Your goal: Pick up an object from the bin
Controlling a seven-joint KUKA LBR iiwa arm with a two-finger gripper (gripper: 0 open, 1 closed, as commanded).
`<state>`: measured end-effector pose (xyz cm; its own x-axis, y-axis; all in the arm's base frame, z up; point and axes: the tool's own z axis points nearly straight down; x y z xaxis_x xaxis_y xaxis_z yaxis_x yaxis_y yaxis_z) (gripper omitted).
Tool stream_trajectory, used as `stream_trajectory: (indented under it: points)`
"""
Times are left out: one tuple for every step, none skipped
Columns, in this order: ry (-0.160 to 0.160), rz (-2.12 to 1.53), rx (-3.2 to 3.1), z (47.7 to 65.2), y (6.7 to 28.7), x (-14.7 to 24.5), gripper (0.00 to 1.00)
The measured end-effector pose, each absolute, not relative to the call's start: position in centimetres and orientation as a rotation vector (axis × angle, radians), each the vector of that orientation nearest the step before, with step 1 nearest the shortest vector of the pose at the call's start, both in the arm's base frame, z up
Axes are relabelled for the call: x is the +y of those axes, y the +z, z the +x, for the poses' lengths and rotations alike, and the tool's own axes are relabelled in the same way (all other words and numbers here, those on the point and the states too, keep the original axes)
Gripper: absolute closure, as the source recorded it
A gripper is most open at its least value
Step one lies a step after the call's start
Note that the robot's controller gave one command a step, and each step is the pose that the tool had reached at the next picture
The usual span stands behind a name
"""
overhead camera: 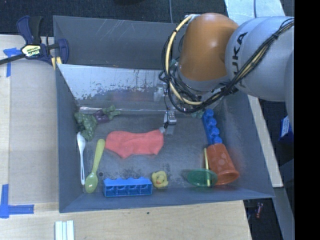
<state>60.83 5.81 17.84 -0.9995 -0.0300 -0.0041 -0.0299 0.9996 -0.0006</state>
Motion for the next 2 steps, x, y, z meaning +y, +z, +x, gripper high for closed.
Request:
stream_trajectory:
  points:
    - [-0.003,-0.163,3.127,59.4,13.5,7.1,0.00]
    - [0.003,-0.297,3.103,57.3,7.7,6.2,0.00]
